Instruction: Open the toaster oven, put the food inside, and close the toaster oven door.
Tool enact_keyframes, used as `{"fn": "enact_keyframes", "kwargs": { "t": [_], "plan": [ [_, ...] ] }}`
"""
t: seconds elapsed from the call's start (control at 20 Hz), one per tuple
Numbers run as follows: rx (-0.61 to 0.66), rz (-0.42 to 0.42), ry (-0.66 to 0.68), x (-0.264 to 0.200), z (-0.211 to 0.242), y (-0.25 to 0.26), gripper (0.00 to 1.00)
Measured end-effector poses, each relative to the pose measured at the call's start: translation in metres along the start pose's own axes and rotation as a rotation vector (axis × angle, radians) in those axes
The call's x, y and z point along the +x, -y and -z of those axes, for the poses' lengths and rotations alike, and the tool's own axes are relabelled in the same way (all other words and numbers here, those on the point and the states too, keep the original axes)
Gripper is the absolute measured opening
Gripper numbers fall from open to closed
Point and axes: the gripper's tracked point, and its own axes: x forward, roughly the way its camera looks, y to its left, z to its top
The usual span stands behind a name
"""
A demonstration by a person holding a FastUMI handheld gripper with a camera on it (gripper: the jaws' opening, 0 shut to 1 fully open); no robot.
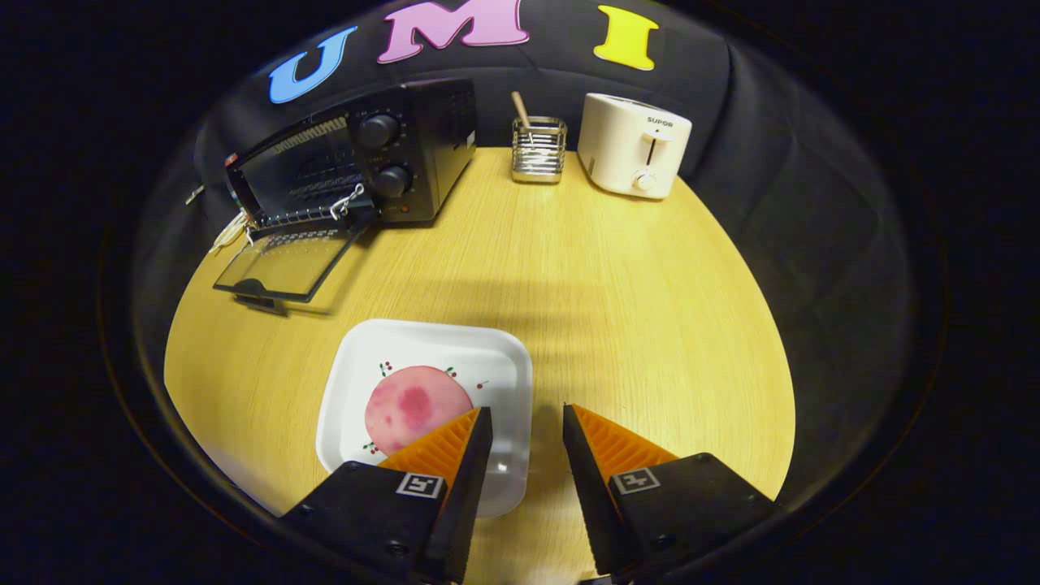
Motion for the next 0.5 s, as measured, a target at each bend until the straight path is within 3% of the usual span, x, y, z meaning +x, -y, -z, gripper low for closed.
{"fn": "enact_keyframes", "kwargs": {
  "t": [0.05, 0.25, 0.5],
  "plan": [
    [0.005, -0.019, -0.03, 0.004, 0.004, -0.003, 0.61],
    [0.05, -0.03, -0.105, 0.007, 0.004, -0.002, 0.44],
    [0.153, -0.085, -0.282, 0.004, 0.014, -0.003, 0.44]
  ]
}}
